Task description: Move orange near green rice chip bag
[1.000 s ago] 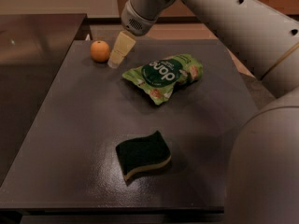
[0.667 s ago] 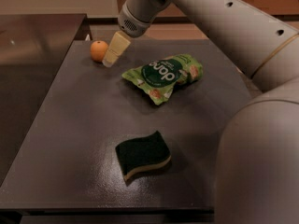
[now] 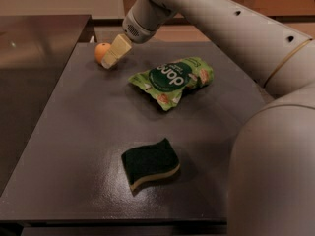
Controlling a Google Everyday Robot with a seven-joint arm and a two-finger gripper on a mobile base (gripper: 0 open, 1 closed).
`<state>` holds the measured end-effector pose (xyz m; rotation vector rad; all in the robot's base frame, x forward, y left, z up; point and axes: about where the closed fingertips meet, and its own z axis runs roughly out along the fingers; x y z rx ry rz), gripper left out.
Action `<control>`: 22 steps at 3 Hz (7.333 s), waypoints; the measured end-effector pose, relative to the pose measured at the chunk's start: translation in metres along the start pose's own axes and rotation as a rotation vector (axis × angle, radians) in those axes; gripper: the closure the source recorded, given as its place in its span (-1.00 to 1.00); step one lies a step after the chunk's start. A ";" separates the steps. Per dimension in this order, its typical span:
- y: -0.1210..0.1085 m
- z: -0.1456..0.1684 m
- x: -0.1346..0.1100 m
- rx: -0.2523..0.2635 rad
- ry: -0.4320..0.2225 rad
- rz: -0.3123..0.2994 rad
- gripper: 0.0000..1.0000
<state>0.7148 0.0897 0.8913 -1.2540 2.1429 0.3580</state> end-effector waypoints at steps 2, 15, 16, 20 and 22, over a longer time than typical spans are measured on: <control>0.001 0.011 -0.020 0.094 -0.112 -0.011 -1.00; -0.029 -0.024 0.056 -0.063 0.091 -0.073 1.00; -0.029 -0.018 0.073 -0.082 0.143 -0.066 1.00; -0.028 -0.008 0.093 -0.103 0.225 -0.049 -0.74; -0.027 -0.005 0.094 -0.107 0.228 -0.049 -1.00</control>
Offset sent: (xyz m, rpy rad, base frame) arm 0.0165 0.0325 0.0081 0.0757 -0.1975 -0.0464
